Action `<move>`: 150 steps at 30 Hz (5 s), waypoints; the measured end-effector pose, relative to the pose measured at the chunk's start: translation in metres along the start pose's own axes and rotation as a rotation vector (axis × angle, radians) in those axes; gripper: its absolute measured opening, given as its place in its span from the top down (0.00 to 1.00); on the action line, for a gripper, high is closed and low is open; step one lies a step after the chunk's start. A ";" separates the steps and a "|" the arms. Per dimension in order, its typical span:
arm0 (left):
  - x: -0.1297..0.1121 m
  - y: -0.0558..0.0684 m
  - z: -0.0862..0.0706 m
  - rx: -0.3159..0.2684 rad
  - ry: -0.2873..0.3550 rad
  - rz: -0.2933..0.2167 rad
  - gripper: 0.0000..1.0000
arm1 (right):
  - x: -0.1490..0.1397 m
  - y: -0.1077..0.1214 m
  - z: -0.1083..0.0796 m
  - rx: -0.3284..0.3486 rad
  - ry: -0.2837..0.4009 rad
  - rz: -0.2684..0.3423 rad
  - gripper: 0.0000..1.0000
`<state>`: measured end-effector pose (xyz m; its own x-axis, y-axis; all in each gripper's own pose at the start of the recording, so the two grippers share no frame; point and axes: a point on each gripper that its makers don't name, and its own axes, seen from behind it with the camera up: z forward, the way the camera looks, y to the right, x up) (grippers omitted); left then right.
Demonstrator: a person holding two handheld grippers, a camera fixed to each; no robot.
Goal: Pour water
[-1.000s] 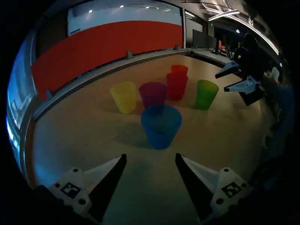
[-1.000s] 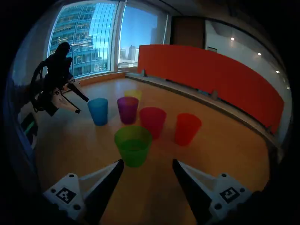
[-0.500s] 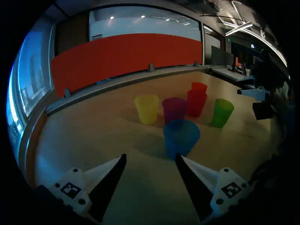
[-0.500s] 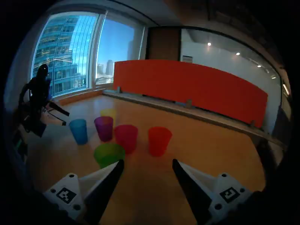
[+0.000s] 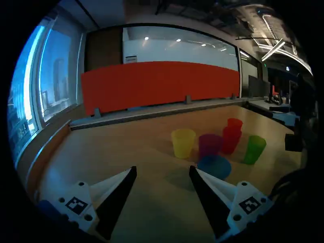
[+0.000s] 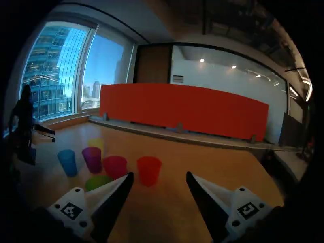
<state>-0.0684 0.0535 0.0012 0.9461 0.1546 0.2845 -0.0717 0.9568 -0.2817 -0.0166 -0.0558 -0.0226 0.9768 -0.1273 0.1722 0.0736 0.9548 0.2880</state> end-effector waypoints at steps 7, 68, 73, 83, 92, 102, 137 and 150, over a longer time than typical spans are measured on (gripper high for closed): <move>0.027 -0.015 -0.008 0.075 0.128 -0.034 0.04 | 0.017 0.008 0.004 -0.082 0.081 0.016 0.00; 0.030 -0.035 -0.015 0.298 0.348 -0.059 0.04 | 0.033 0.035 -0.017 -0.291 0.228 0.167 0.01; 0.022 -0.035 -0.012 0.298 0.342 -0.068 0.04 | 0.036 0.034 -0.017 -0.288 0.225 0.159 0.01; 0.012 -0.036 -0.009 0.302 0.332 -0.074 0.04 | 0.038 0.032 -0.017 -0.283 0.226 0.160 0.01; 0.006 -0.037 -0.007 0.300 0.325 -0.094 0.04 | 0.039 0.032 -0.017 -0.282 0.226 0.165 0.01; 0.006 -0.035 -0.006 0.289 0.322 -0.095 0.04 | 0.041 0.032 -0.017 -0.282 0.230 0.171 0.01; 0.005 -0.033 -0.006 0.288 0.319 -0.092 0.04 | 0.036 0.037 -0.022 -0.288 0.247 0.123 0.01; 0.005 -0.033 -0.006 0.288 0.319 -0.092 0.04 | 0.024 0.021 -0.008 -0.272 0.248 0.072 0.01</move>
<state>-0.0590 0.0213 0.0063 0.9996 0.0253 -0.0140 -0.0252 0.9996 0.0114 0.0103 -0.0373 -0.0195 0.9980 -0.0197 -0.0602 0.0208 0.9996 0.0167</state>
